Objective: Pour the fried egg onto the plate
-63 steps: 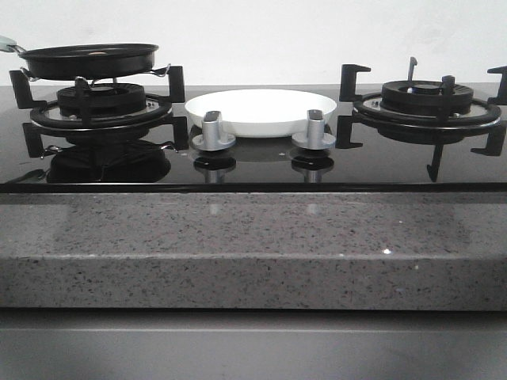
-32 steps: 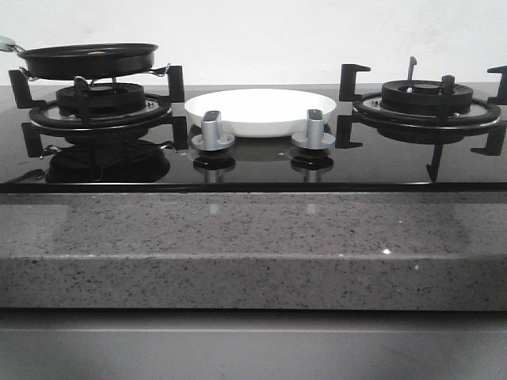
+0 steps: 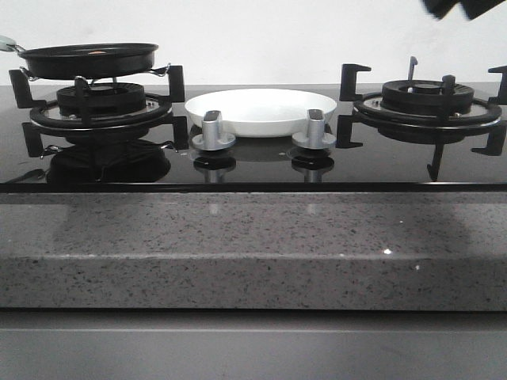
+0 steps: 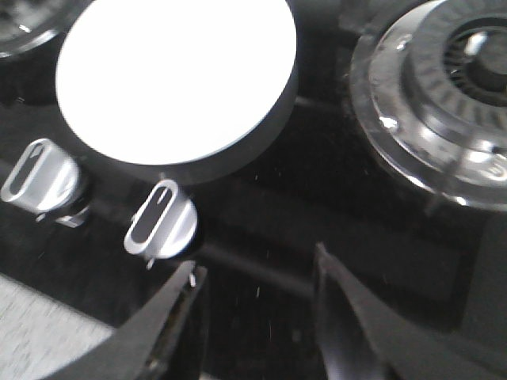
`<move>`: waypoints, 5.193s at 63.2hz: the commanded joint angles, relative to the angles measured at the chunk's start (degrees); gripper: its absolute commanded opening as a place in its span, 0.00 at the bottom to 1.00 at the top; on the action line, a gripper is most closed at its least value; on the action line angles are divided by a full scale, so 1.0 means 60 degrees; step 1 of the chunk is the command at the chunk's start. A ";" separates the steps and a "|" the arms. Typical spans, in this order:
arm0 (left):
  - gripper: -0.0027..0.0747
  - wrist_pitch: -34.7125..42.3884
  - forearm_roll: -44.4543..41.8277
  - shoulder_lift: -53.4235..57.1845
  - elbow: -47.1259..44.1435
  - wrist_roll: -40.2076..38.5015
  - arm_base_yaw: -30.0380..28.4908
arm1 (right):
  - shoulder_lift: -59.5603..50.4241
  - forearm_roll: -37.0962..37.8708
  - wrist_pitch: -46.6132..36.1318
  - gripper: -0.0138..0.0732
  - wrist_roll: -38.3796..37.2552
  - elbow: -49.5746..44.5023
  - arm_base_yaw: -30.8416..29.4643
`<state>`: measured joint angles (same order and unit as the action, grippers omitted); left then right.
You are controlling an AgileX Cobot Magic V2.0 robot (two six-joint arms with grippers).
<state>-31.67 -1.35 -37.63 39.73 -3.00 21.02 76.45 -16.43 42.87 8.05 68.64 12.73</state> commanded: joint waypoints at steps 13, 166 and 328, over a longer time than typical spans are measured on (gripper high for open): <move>0.72 0.0751 -0.0046 -0.0069 0.0347 0.0000 0.0114 | 0.2408 -0.0265 0.0762 0.55 0.0133 0.2743 0.0005; 0.72 0.0007 0.0026 -0.0069 0.0347 0.0000 0.0114 | 0.1477 -0.0669 -0.1089 0.02 0.0430 0.0944 0.0988; 0.37 -0.4262 1.4419 -1.2255 0.8822 0.6714 -0.6767 | 0.1630 -0.0669 -0.1493 0.02 0.0430 0.0843 0.0988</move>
<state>-55.54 81.16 -114.27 90.87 36.88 -19.38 88.30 -18.92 36.98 10.15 72.16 18.65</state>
